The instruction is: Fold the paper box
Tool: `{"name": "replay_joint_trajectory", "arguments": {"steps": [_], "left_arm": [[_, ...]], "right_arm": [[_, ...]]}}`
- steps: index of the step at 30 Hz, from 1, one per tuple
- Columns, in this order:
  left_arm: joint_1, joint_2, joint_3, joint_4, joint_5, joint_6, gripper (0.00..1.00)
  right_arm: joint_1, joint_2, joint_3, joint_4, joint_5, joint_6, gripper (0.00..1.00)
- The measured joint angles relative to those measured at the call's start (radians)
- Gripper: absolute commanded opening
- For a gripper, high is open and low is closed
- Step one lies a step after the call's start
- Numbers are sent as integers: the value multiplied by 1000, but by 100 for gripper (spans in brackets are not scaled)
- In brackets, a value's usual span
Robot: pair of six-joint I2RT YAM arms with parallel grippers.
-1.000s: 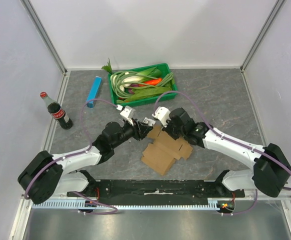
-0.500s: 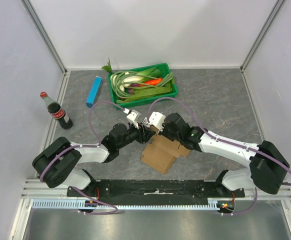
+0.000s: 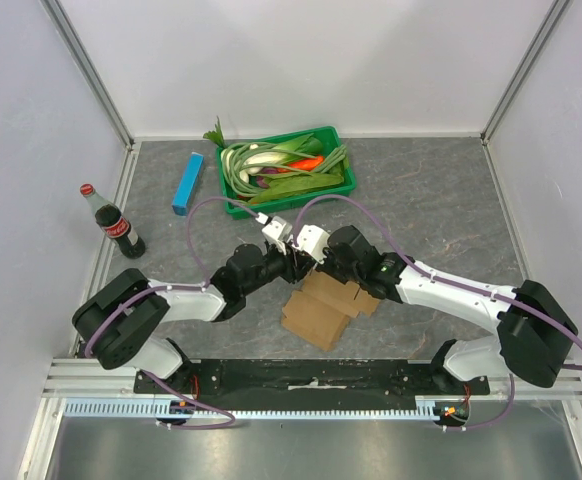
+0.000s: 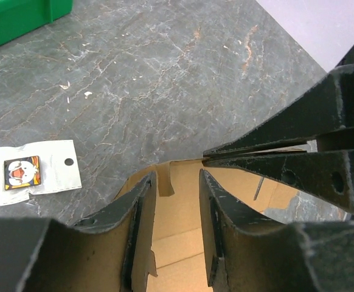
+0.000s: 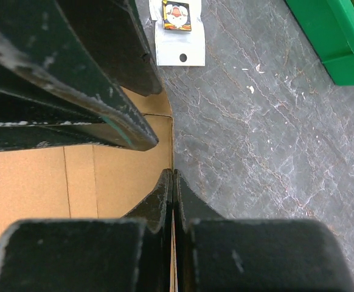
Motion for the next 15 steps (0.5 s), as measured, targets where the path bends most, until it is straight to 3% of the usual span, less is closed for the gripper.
{"name": "replay_joint_trajectory", "arguments": {"steps": [15], "left_arm": [[-57, 21, 42, -68, -108, 87, 31]], "right_arm": [[-1, -2, 4, -16, -9, 3, 0]]}}
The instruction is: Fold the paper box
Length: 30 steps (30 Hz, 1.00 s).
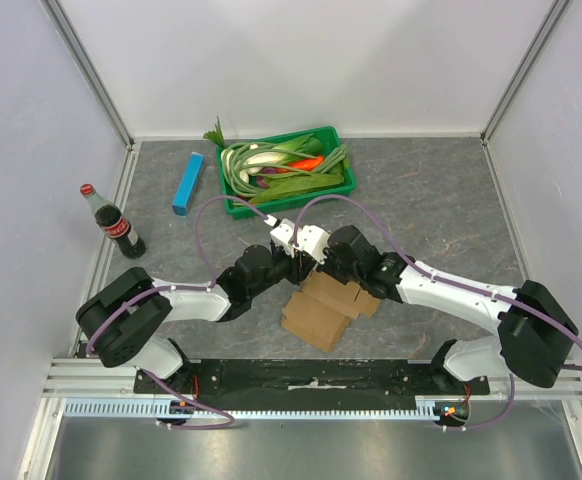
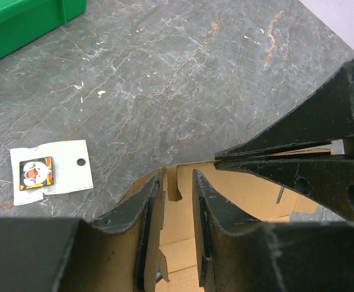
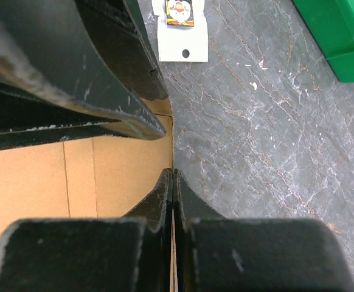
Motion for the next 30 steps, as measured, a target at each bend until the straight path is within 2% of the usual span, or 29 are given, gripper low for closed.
{"name": "replay_joint_trajectory", "arguments": {"steps": [3, 8, 13, 21, 27, 30], "left_arm": [[-2, 3, 2, 0, -14, 9, 29], [-3, 27, 26, -2, -39, 20, 32], [-3, 30, 32, -5, -46, 23, 31], [-9, 15, -19, 24, -43, 23, 44], [-19, 13, -63, 45, -26, 24, 40], [-19, 13, -63, 48, -26, 23, 41]], "right_arm": [[0, 0, 0, -1, -3, 2, 0], [-5, -2, 0, -5, -3, 12, 0], [-5, -5, 0, -5, -7, 15, 0], [-15, -10, 0, 6, -40, 27, 0], [-30, -37, 0, 30, -80, 42, 0], [-34, -39, 0, 31, -91, 45, 0]]}}
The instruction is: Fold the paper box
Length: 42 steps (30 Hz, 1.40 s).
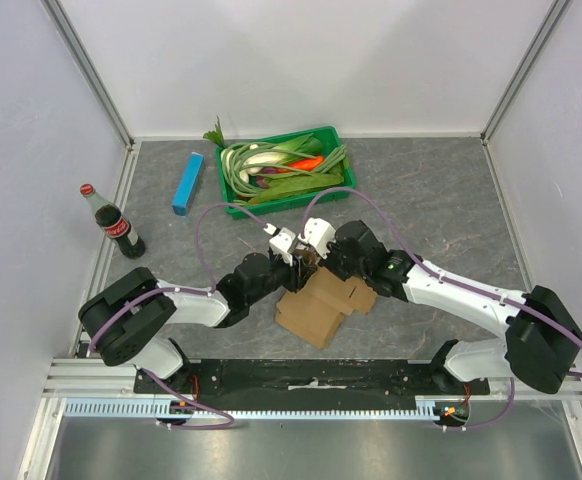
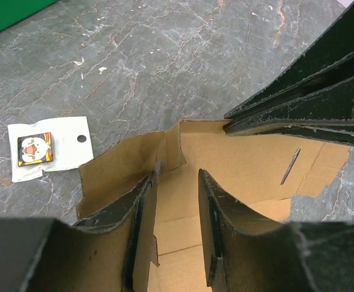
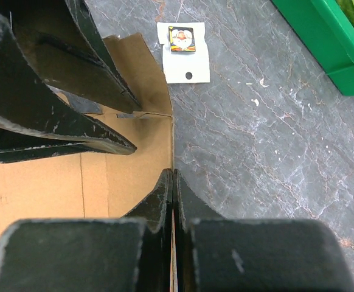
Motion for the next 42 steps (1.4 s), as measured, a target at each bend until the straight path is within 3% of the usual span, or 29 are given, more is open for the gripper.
{"name": "replay_joint_trajectory", "arguments": {"steps": [5, 8, 12, 19, 21, 22, 25, 28, 31, 37, 42], "left_arm": [[0, 0, 4, -1, -3, 0, 44], [0, 0, 19, -12, -14, 2, 37], [0, 0, 48, -26, -39, 9, 35], [0, 2, 69, -39, -52, 20, 12], [0, 4, 71, -39, -52, 21, 8], [0, 6, 71, -37, -53, 21, 4], [1, 18, 71, -29, -63, 31, 2], [0, 23, 68, 2, -85, 39, 2], [0, 30, 66, 36, -119, 39, 2], [0, 42, 66, 48, -204, 30, 2], [-2, 42, 66, 53, -266, 13, 2]], "right_arm": [[0, 0, 0, -2, -7, 0, 0], [0, 0, 0, -3, -7, 0, 0], [0, 3, 0, -6, -6, 0, 0], [0, 10, 0, -10, -6, -1, 0], [0, 10, 2, -11, -3, 2, 25], [0, 10, 3, -11, 2, 15, 45], [1, 11, 20, -39, 61, 85, 61], [-1, 21, 86, -121, 176, 253, 77], [-19, 12, 162, -236, 249, 444, 81], [-108, -198, 149, -359, 256, 908, 77], [-91, -441, -60, -202, 182, 1365, 73]]}}
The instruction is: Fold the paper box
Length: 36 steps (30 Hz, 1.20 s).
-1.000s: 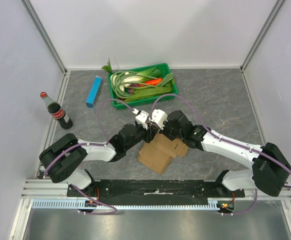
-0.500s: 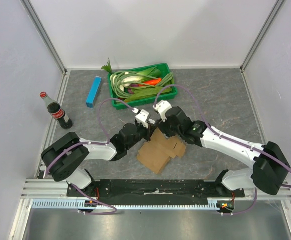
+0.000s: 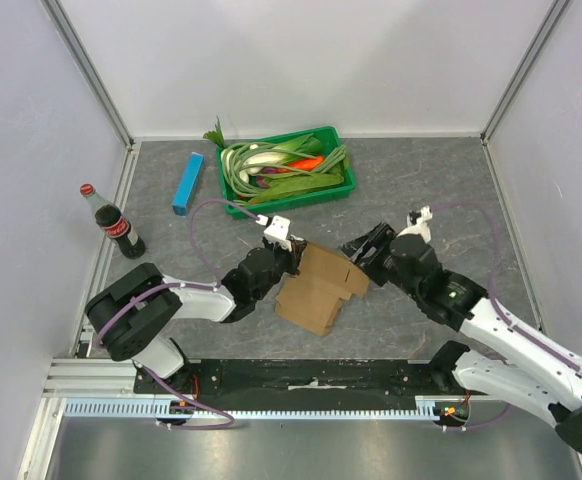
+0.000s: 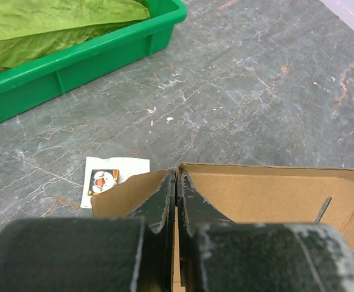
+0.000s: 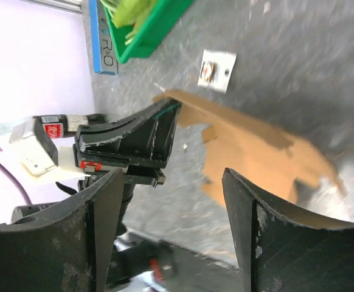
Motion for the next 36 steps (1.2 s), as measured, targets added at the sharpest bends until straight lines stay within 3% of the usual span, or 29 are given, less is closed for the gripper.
{"name": "replay_joint_trajectory", "arguments": {"steps": [5, 11, 25, 36], "left_arm": [[-19, 0, 1, 2, -66, -3, 2], [-50, 0, 3, 16, -134, -2, 2], [-92, 0, -4, 108, -217, -1, 2], [-129, 0, -17, 153, -261, 24, 2]], "right_arm": [[96, 115, -71, 57, 28, 449, 73], [171, 261, -61, 93, 108, 694, 59], [169, 297, -61, 144, 254, 790, 46], [136, 298, -61, 144, 296, 795, 54]]}}
